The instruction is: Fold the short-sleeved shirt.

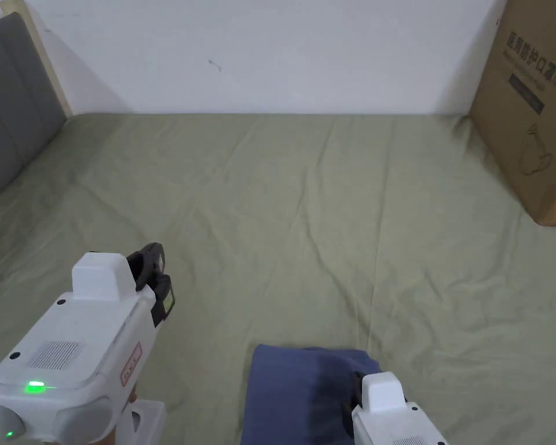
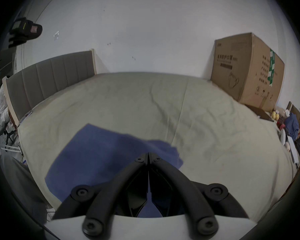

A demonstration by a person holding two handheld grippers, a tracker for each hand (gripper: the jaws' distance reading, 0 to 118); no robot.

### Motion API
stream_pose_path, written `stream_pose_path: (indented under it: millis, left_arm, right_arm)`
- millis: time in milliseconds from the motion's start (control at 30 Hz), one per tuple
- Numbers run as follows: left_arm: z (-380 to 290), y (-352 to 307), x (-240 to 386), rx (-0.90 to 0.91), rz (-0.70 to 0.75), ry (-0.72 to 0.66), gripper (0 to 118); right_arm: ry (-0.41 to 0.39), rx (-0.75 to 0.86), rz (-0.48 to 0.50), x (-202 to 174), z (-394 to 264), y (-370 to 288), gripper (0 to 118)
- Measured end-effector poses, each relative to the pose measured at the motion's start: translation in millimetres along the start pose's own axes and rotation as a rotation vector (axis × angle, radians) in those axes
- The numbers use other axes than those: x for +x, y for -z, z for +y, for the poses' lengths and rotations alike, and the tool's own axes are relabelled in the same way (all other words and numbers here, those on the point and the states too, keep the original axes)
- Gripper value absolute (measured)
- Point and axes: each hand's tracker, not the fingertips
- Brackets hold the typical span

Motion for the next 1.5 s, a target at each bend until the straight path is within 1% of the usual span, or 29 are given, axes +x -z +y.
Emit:
stream_pose_path:
  millis: [100, 133, 200, 267, 300, 400, 433, 467, 533, 567, 667, 767, 800, 833, 867, 933, 1000, 1033, 1067, 1100, 1133, 1167, 1200, 1300, 1333, 1433, 1500]
  left_arm:
    - [-12, 5, -1, -0.055, -0.024, -0.044, 0]
    - [-15, 6, -2, -0.074, -0.038, -0.067, 0]
    - [-25, 12, -3, -0.130, -0.084, -0.141, 0]
    - [-38, 18, -2, -0.208, -0.139, -0.229, 11]
    - [-44, 23, -2, -0.244, -0.163, -0.257, 20]
    - [-72, 43, -2, -0.435, -0.230, -0.410, 81]
    - [-83, 51, -1, -0.516, -0.249, -0.458, 81]
    - [-93, 57, 0, -0.572, -0.262, -0.481, 87]
    - [-115, 70, 1, -0.671, -0.304, -0.525, 111]
    - [-124, 74, 3, -0.703, -0.315, -0.547, 112]
    - [-144, 88, 6, -0.774, -0.340, -0.541, 112]
    - [-159, 103, 8, -0.852, -0.379, -0.505, 111]
    - [-162, 107, 9, -0.859, -0.409, -0.497, 109]
    - [-165, 113, 10, -0.858, -0.421, -0.497, 104]
    - [-168, 117, 11, -0.872, -0.438, -0.494, 95]
    - [-171, 122, 15, -0.905, -0.471, -0.476, 69]
    - [-173, 126, 20, -0.926, -0.517, -0.453, 53]
    - [-175, 128, 20, -0.921, -0.525, -0.451, 37]
    - [-176, 130, 20, -0.930, -0.534, -0.463, 32]
    - [-177, 132, 20, -0.946, -0.527, -0.471, 29]
    - [-176, 133, 18, -0.948, -0.527, -0.479, 19]
    - [-175, 131, 19, -0.945, -0.532, -0.488, 15]
    - [-171, 127, 21, -0.945, -0.535, -0.496, 13]
    - [-148, 114, 31, -0.887, -0.524, -0.393, 11]
    - [-140, 112, 29, -0.881, -0.527, -0.386, 11]
    - [-129, 121, 10, -0.852, -0.527, -0.379, 10]
    - [-113, 124, -9, -0.827, -0.497, -0.296, 10]
  right_arm:
    - [0.003, -0.074, -0.006, -2, -17, 17, 0]
    - [-0.002, -0.084, -0.008, -7, -17, 15, 0]
    - [0.011, -0.072, -0.014, -8, -21, 17, 0]
    - [0.000, -0.071, -0.022, -14, -14, 14, 0]
    - [-0.013, -0.074, -0.025, -15, -13, 14, 0]
    - [-0.022, -0.067, -0.025, -14, -15, 12, 0]
    - [-0.018, -0.065, -0.022, -13, -14, 11, 0]
    - [-0.015, -0.065, -0.020, -13, -14, 11, 0]
    - [-0.010, -0.067, -0.019, -11, -13, 11, 0]
    - [-0.010, -0.068, -0.018, -11, -13, 10, 0]
    - [-0.005, -0.069, -0.015, -11, -11, 9, 0]
    - [-0.004, -0.069, -0.013, -11, -10, 8, 0]
    - [-0.002, -0.069, -0.012, -8, -12, 11, 0]
    - [-0.001, -0.069, -0.010, -6, -13, 11, 0]
    - [-0.001, -0.069, -0.008, -6, -13, 11, 0]
    - [-0.002, -0.069, -0.006, -6, -13, 11, 0]
    - [-0.004, -0.070, -0.004, -5, -13, 11, 0]
    - [-0.005, -0.071, -0.001, -5, -12, 11, 0]
    - [-0.003, -0.071, 0.002, -2, -14, 13, 0]
    - [0.001, -0.072, 0.007, -1, -14, 13, 0]
    - [0.006, -0.075, 0.012, 1, -12, 12, 0]
    - [0.012, -0.078, 0.017, 2, -10, 12, 0]
    - [0.016, -0.082, 0.022, 2, -5, 8, 0]
    - [0.021, -0.071, 0.033, 4, 8, -2, 0]
    - [0.020, -0.052, 0.034, 3, 16, -9, 0]
    - [0.007, 0.021, 0.038, 4, 40, -25, 0]
    - [-0.002, 0.068, 0.032, 11, 50, -28, 0]
